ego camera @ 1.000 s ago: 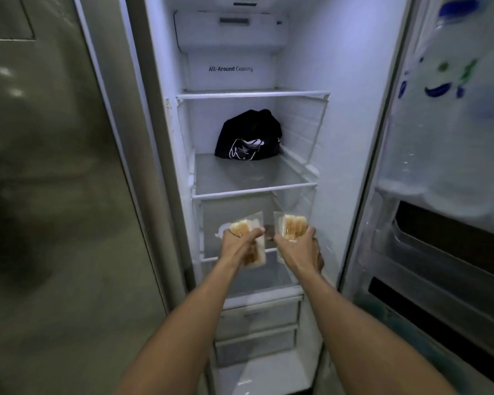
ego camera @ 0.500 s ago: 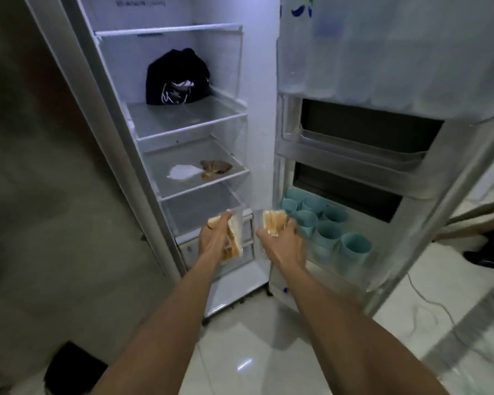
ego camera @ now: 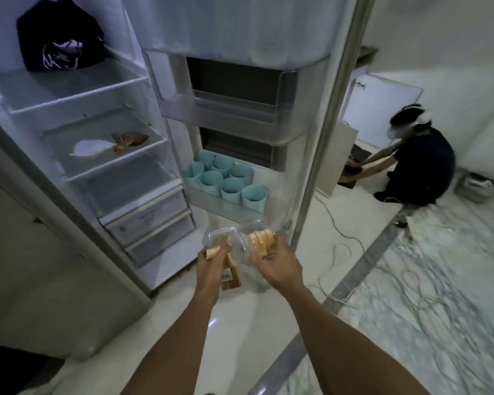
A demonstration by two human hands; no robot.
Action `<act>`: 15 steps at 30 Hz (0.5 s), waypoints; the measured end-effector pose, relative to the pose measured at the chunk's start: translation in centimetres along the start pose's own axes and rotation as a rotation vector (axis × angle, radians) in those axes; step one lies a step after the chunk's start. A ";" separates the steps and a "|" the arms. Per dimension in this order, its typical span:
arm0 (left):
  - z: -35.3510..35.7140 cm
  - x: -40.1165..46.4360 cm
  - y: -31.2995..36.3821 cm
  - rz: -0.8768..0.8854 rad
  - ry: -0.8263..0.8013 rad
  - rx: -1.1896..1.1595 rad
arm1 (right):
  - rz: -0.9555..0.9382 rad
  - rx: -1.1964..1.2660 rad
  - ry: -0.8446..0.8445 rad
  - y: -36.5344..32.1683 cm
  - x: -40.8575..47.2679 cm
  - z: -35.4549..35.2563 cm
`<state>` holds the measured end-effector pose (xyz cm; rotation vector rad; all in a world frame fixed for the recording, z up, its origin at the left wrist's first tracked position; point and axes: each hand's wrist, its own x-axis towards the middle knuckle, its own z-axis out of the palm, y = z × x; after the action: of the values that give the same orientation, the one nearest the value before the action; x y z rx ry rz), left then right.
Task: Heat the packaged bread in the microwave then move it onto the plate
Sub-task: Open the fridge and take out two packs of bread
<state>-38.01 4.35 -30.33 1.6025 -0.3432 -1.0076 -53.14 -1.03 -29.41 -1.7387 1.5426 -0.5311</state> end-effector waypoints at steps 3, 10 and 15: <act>4.8 -2.7 -2.6 -0.047 -0.043 -0.003 | 0.060 -0.019 0.050 5.8 -0.9 -3.5; 14.3 -5.4 -4.4 -0.098 -0.208 0.051 | 0.156 0.075 0.197 13.2 -0.5 -11.2; 20.8 -4.4 -3.2 -0.070 -0.273 0.126 | 0.211 0.095 0.296 15.7 1.7 -15.5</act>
<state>-57.17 -5.27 -30.87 1.5997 -0.5482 -1.2839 -74.41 -6.67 -31.55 -1.4526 1.8485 -0.7658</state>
